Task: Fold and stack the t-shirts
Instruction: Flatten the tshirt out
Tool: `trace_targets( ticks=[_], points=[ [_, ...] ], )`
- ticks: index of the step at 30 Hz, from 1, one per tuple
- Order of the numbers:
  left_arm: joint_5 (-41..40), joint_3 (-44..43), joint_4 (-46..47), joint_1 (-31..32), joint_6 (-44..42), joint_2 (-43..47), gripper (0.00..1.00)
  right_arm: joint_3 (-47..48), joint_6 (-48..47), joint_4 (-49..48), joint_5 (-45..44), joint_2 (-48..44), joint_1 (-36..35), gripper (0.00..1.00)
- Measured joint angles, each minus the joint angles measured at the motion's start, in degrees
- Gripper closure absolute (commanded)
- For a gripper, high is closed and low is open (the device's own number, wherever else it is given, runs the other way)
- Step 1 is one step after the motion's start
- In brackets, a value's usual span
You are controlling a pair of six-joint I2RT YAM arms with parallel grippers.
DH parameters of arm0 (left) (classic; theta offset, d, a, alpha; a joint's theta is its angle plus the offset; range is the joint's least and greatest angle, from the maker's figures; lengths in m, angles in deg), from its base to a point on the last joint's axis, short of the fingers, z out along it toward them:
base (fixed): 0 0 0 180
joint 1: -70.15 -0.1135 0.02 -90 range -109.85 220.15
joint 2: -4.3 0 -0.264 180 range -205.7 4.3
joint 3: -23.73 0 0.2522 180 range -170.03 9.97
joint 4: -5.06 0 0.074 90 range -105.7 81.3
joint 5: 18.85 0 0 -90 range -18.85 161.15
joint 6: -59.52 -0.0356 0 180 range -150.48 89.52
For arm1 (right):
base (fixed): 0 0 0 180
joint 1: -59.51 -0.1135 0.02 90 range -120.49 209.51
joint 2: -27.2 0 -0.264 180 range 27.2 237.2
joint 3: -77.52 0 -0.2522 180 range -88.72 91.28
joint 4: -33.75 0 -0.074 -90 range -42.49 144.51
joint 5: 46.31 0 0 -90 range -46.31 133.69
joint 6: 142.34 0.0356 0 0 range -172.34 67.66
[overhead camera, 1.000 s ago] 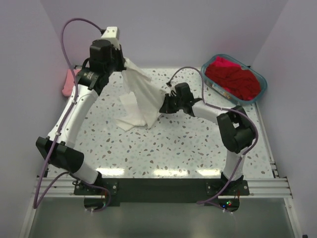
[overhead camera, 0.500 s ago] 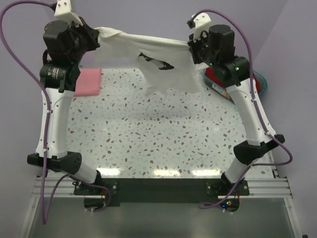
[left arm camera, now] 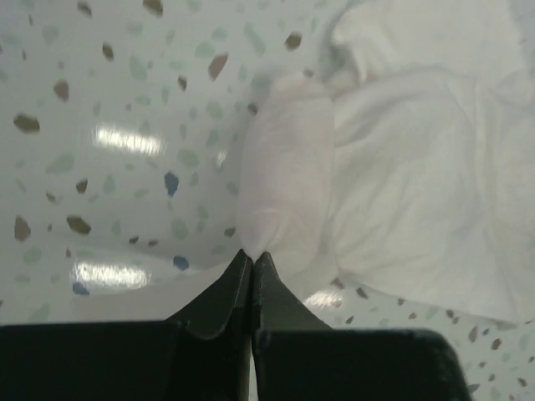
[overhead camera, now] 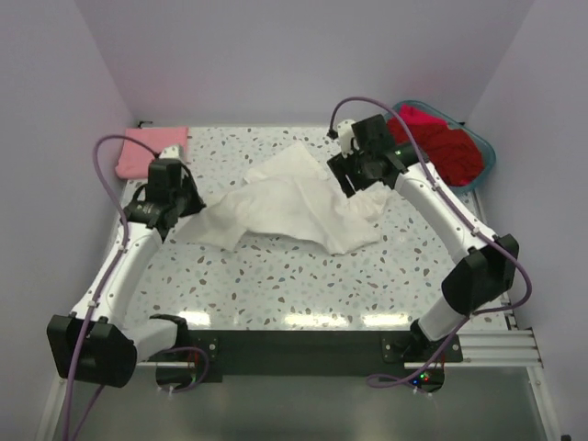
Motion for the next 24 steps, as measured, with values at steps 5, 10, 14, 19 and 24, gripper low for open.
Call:
trace_targets(
  ticks=[5,10,14,19,24],
  points=[
    [-2.43,16.83,-1.03,-0.13,3.13,2.99,0.98,-8.46,5.11,0.13,1.4,0.85,0.28,0.31],
    [-4.72,17.73,1.01,-0.35,3.69,3.43,0.98,-13.77,12.07,-5.33,5.14,4.13,1.25,0.32],
    [-6.93,17.73,1.38,-0.39,3.61,4.02,0.98,-19.93,17.44,-10.23,7.89,6.84,3.28,0.36],
    [-9.07,17.73,2.27,-1.11,3.45,4.07,0.97,-24.79,22.99,-15.1,8.68,9.31,7.98,0.36],
    [-10.12,17.7,4.63,-2.45,3.39,1.9,0.96,-23.52,24.79,-18.73,8.72,14.01,9.4,0.36]
  ],
)
